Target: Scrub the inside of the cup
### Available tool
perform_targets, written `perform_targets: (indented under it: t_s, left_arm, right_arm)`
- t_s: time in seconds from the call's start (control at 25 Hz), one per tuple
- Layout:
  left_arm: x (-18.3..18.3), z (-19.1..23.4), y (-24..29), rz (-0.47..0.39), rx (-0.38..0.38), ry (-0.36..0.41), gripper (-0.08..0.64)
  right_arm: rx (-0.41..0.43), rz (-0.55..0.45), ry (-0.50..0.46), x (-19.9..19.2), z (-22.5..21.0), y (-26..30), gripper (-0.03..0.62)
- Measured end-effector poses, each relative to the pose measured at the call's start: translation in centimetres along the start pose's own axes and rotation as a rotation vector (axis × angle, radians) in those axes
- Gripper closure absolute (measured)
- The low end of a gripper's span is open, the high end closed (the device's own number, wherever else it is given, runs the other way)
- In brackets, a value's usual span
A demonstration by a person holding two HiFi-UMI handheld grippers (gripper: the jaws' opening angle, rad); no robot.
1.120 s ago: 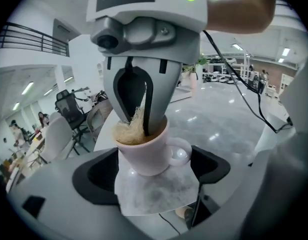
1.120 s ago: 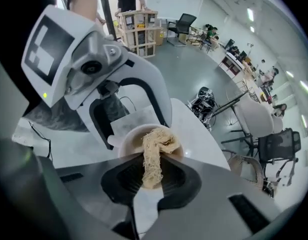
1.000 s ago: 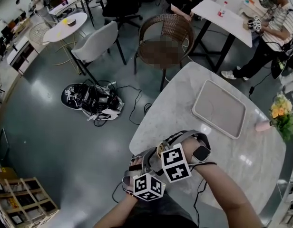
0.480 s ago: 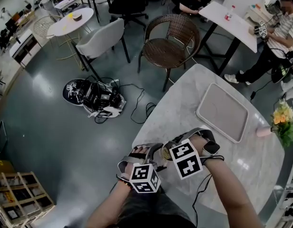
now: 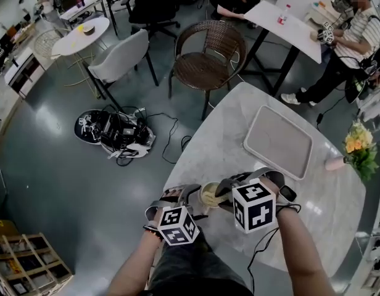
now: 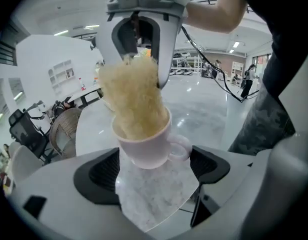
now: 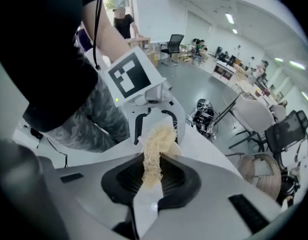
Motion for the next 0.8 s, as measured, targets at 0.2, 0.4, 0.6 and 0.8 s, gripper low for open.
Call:
perform_targets:
  t_s: [0.2,0.4,0.6,0.8]
  left_arm:
    - [-0.3,-0.5,-0.9,-0.055,0.039,-0.08,0.107]
    - [-0.7,-2.4,-2.5,-0.143,0.079,-0.166,0.108]
    - [0.3,-4.0,-4.7,-0.26,0.18,-0.23,0.378]
    - [1.4,-5.2,-5.8,-0.351,0.255,-0.278,0.507]
  right_arm:
    - [-0.135,-0.125,0.216,-1.0,0.4,-2.6,0.531]
    - [-0.318,-0.242,0.432,-2.1,2.0,-4.4,0.529]
    - [-0.422,-0.321,0.59,-3.4,4.3,-5.9,0.529]
    - [-0.489,-0.377,0.68,-3.3,7.1,-7.0,0.529]
Point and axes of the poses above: the fingertips, and each gripper's own axes: y forward along the fingers, z to its left, x out of its top, the point moved 8 cm from there along -y, backward along the fingers, and after that the axes turned 12 degrees about -x, right-handed, at the moved point
